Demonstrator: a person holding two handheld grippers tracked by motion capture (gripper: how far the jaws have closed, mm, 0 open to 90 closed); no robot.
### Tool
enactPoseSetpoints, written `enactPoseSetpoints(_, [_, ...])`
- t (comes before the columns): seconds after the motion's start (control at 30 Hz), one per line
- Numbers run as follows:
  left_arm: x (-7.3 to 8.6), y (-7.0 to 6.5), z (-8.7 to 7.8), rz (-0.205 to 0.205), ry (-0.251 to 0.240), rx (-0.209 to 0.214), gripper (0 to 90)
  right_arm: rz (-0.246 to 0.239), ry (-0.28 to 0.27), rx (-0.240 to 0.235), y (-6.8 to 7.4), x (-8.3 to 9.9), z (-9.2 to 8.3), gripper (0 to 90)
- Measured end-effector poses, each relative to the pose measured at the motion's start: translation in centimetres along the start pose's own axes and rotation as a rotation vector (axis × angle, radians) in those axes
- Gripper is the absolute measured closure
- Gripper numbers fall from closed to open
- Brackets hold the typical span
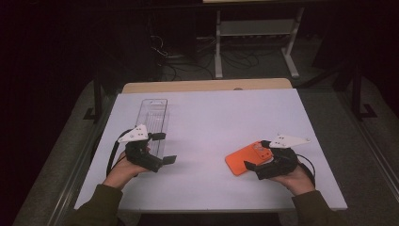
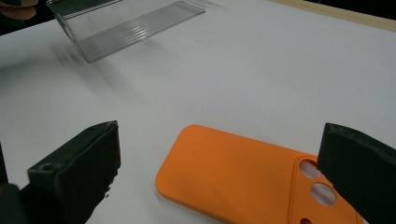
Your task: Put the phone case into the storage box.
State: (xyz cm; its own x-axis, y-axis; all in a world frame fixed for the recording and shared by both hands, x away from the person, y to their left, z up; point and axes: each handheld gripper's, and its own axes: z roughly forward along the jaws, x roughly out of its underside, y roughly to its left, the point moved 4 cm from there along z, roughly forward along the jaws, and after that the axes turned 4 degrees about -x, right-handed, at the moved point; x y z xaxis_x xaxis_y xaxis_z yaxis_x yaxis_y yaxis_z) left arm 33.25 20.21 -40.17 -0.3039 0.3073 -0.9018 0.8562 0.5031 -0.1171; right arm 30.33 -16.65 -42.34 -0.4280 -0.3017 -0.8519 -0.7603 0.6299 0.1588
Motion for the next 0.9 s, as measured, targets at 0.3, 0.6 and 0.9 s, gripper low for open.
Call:
enactPoseSetpoints(0.3, [-0.2, -0.4, 0.1, 0.004, -0.005, 0.008, 0.0, 0.005, 0.0, 0.001, 0.0, 0.0, 0.0, 0.0])
enactPoseSetpoints(0.6, [-0.3, -0.3, 0.1, 0.006, -0.007, 0.012, 0.0, 0.022, 0.021, 0.053, -1.1, -0.1, -0.5, 6.1])
enactPoseSetpoints(0.9, [-0.4, -0.3, 0.0, 0.006, -0.013, 0.013, 0.0, 0.086, 0.057, 0.154, -3.7, 0.3, -1.3, 24.3])
